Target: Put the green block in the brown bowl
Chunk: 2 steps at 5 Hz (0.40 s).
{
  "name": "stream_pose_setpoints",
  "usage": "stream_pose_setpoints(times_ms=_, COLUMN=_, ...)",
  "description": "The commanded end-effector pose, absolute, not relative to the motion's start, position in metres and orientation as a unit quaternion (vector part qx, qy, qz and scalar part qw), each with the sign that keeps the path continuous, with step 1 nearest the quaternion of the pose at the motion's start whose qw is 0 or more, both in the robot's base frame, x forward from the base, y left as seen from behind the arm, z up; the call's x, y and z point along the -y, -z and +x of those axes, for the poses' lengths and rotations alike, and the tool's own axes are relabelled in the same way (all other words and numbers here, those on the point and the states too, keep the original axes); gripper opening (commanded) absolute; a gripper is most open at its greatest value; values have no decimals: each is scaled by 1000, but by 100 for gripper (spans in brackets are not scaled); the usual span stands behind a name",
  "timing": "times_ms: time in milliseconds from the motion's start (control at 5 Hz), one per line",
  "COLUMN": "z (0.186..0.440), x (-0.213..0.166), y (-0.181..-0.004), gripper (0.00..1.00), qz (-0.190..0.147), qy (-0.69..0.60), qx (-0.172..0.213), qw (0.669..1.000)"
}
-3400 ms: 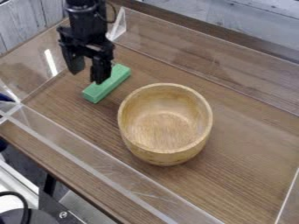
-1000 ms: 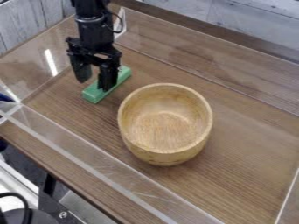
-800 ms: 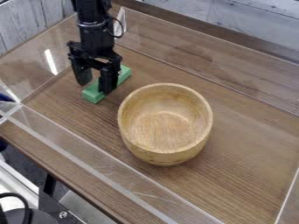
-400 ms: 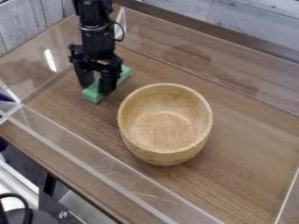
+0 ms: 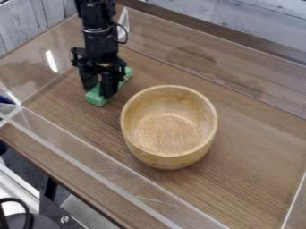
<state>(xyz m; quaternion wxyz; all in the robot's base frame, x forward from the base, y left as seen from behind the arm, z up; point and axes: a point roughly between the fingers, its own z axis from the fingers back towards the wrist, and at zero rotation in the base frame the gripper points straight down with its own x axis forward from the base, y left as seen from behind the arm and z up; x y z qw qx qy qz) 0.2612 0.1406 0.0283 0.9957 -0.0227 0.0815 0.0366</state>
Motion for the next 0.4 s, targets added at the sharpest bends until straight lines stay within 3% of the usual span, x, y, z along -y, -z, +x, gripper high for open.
stream_pose_setpoints(times_ms=0, z=274, x=-146, y=-66, gripper=0, qz=-5, qy=-40, qx=-27, qw=999)
stream_pose_setpoints(times_ms=200, z=275, x=-142, y=-91, gripper=0, qz=-6, qy=-39, qx=-2, qw=999)
